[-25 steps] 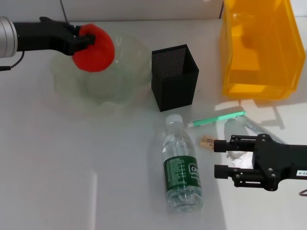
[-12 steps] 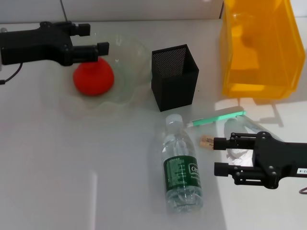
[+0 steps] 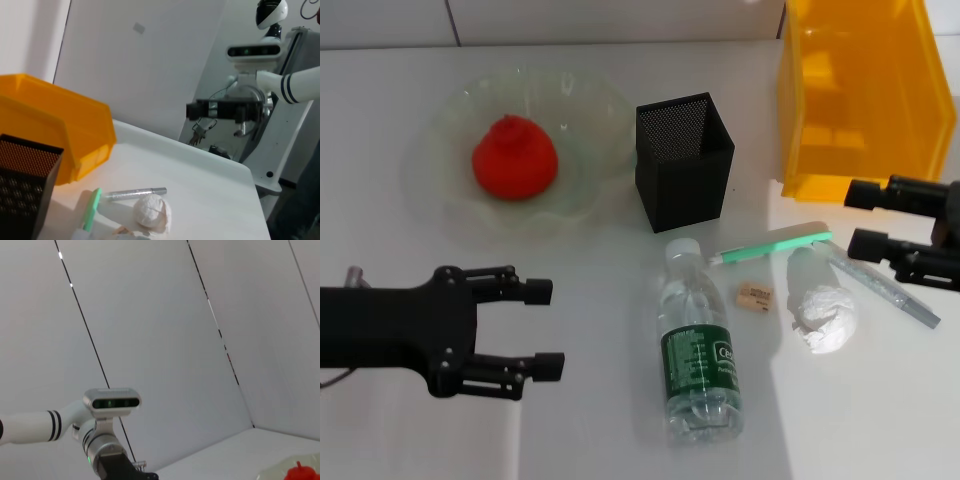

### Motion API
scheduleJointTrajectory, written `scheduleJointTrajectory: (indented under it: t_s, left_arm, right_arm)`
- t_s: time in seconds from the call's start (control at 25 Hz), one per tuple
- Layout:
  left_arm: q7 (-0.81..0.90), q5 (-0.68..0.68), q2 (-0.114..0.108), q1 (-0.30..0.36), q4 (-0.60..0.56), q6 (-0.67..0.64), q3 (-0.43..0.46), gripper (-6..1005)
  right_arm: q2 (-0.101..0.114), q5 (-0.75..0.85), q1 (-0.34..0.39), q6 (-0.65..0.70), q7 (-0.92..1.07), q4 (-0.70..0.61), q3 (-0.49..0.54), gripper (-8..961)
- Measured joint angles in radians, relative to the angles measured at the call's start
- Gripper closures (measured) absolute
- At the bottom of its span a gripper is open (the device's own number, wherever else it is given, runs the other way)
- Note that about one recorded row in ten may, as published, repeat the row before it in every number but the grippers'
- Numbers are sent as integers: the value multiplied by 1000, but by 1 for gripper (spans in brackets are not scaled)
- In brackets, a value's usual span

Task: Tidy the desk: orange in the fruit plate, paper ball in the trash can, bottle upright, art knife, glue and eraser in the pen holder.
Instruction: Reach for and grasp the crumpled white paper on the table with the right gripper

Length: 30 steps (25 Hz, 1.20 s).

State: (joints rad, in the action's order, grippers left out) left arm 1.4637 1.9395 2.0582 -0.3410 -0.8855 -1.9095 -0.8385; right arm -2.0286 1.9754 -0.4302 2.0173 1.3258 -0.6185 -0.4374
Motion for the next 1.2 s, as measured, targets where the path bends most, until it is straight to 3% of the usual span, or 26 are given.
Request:
scheduleJointTrajectory:
  t_s: [0.2,0.36,0.6,0.72,0.8,0.88,0.92,1.08,1.2]
  left_arm:
    - [-48,13,4,-6,107,11,-30,152]
    - [-48,21,4,-12,110,12,-38,154]
    - [-47,23,6,-24,115,19,-38,158]
    - [-47,26,6,-26,118,26,-38,160]
    - [-47,27,7,-28,123,31,-37,161]
    - [-46,31,7,-33,134,40,-37,162]
    - [-45,32,7,-35,139,45,-37,162]
    - [-47,55,7,-45,161,66,-37,165]
    - [-46,69,8,-52,170,76,-38,167]
  right_arm:
    - [49,17,-90,78,312,-249,1,311]
    - [61,107,-148,86,578,-551,-74,312]
    - [39,402,-176,50,882,-961,-313,313]
    - [1,525,-175,47,969,-1070,-438,313]
    - [-34,596,-169,42,990,-1106,-502,313]
    - [-56,640,-154,26,1003,-1113,-572,314]
    - [-59,650,-133,-9,1024,-1086,-646,314]
    - [-55,654,-111,-114,1055,-965,-752,314]
    - [-55,652,-112,-156,1055,-906,-770,315]
